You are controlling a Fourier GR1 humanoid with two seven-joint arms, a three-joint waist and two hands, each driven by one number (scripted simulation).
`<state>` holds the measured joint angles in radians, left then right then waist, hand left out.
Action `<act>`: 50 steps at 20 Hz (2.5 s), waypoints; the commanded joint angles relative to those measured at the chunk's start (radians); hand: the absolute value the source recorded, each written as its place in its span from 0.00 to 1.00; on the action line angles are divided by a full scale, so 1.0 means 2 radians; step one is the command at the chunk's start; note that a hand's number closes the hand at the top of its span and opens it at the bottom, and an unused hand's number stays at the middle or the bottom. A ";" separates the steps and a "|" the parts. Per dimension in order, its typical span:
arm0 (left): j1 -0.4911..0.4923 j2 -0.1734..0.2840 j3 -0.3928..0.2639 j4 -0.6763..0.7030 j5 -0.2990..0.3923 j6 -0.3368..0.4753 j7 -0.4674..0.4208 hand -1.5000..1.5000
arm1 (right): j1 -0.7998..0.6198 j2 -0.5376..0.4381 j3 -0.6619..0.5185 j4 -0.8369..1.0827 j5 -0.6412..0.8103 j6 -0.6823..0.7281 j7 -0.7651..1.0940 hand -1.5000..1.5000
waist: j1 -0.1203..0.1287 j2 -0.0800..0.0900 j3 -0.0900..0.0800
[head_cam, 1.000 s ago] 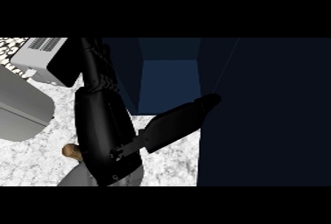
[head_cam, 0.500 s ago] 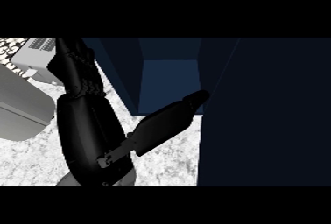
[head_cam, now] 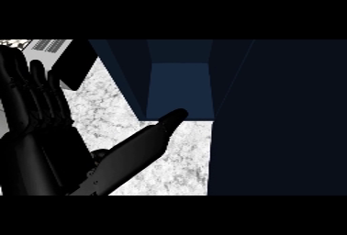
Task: Pick up the wine, place it into the cabinet and close the cabinet
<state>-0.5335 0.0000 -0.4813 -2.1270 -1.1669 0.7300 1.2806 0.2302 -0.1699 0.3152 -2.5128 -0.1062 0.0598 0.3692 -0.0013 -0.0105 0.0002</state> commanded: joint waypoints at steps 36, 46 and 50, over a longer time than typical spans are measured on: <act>0.361 0.089 0.020 -0.014 0.294 0.133 -0.266 0.00 | -0.050 -0.015 0.021 -0.134 -0.009 -0.050 0.129 0.00 | -0.007 0.003 -0.002; 0.386 0.105 0.048 0.077 0.455 0.154 -0.416 0.00 | -0.021 -0.019 0.014 -0.132 -0.016 -0.044 0.100 0.00 | -0.009 0.002 -0.002; 0.412 0.105 0.069 0.084 0.531 0.134 -0.490 0.00 | 0.002 -0.020 0.020 -0.116 -0.008 -0.035 0.072 0.00 | -0.005 0.002 -0.001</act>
<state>0.2459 0.2154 -0.3619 -1.9925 -0.2254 1.0197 0.4213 0.1300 -0.1880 0.3511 -2.5216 -0.0798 -0.0164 0.4633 -0.0130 -0.0062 -0.0037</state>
